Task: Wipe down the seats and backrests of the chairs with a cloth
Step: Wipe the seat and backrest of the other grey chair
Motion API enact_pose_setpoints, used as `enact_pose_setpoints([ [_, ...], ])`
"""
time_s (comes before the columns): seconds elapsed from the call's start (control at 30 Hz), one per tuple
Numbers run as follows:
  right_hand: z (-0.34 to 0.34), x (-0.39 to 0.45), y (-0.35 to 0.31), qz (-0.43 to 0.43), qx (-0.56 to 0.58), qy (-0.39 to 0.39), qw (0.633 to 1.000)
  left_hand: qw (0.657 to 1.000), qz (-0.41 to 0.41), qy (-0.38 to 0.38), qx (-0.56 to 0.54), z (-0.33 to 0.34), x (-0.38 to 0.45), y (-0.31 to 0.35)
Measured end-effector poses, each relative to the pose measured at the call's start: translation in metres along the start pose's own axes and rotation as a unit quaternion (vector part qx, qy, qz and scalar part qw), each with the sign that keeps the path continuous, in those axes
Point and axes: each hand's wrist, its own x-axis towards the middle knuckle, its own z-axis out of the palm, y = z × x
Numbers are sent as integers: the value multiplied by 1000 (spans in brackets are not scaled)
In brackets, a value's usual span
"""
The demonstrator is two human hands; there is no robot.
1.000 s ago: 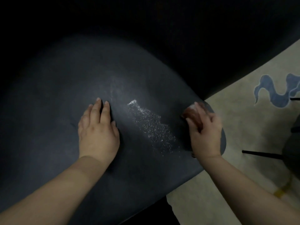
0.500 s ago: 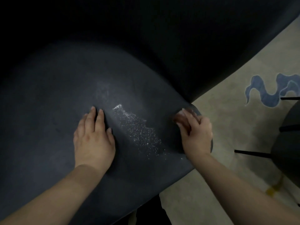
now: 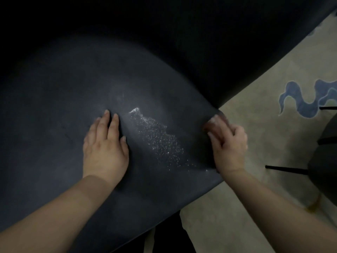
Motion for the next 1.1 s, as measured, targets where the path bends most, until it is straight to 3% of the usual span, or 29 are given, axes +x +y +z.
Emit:
enact_pose_setpoints([
  [0.17, 9, -46, -15, 159, 59, 49, 984, 1000, 24, 13, -3, 3, -5, -8],
  [0.37, 36, -73, -84, 159, 60, 60, 984, 1000, 22, 16, -16, 5, -9, -9],
  [0.57, 28, -85, -66, 277, 88, 118, 949, 999, 40, 17, -3, 1, -17, -24],
  [0.77, 52, -76, -137, 202, 96, 83, 971, 999, 37, 21, -4, 4, -24, -28],
  [0.97, 35, -66, -94, 262, 49, 106, 958, 999, 31, 18, 8, 0, -25, -35],
  [1.1, 45, -55, -120, 139, 30, 28, 989, 999, 27, 22, 2, 2, -27, -36],
])
